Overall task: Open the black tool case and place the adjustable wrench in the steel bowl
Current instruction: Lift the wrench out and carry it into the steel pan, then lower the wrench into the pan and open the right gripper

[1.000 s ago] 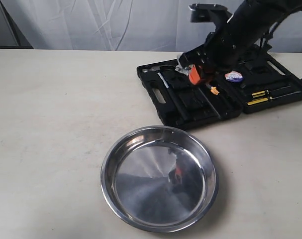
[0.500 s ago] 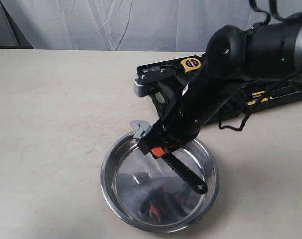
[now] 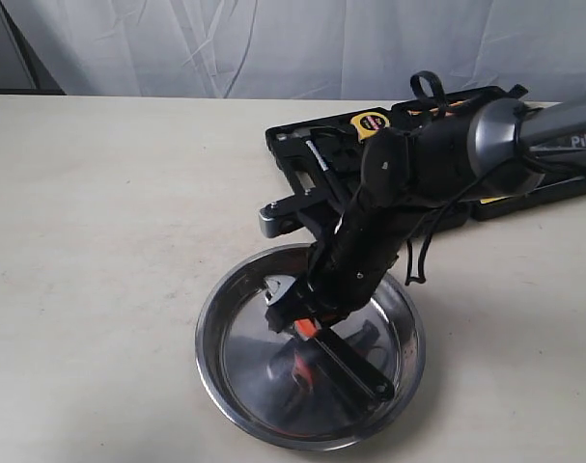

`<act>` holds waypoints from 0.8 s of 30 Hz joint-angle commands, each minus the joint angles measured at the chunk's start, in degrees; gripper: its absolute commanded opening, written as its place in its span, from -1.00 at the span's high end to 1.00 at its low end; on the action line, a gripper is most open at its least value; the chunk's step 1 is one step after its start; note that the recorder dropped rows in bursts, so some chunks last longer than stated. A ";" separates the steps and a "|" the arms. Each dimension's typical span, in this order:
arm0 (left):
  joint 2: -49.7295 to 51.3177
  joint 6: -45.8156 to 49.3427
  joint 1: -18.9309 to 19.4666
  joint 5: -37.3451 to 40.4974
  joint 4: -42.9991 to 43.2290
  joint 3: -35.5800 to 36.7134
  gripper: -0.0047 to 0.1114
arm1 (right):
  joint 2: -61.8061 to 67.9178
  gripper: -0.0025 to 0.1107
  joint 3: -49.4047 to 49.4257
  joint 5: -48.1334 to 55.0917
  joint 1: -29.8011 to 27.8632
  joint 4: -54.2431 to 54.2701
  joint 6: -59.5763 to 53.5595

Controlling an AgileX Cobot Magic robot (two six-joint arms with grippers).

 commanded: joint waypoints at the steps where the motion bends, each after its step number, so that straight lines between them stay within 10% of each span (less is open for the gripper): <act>1: -0.26 -0.21 -0.37 -0.77 -0.23 0.09 0.91 | 0.34 0.97 0.05 -0.99 -0.10 0.26 -0.38; 8: -0.26 -0.21 -0.37 -0.77 -0.23 0.09 0.91 | 0.33 0.92 0.05 -2.01 -0.10 0.18 -0.38; 16: -0.26 -0.21 -0.37 -0.77 -0.23 0.09 0.91 | 0.33 0.12 0.05 -1.13 -0.10 0.86 -0.38; 24: -0.26 -0.21 -0.37 -0.77 -0.23 0.09 0.91 | -5.28 0.57 0.05 0.27 -0.10 2.74 1.16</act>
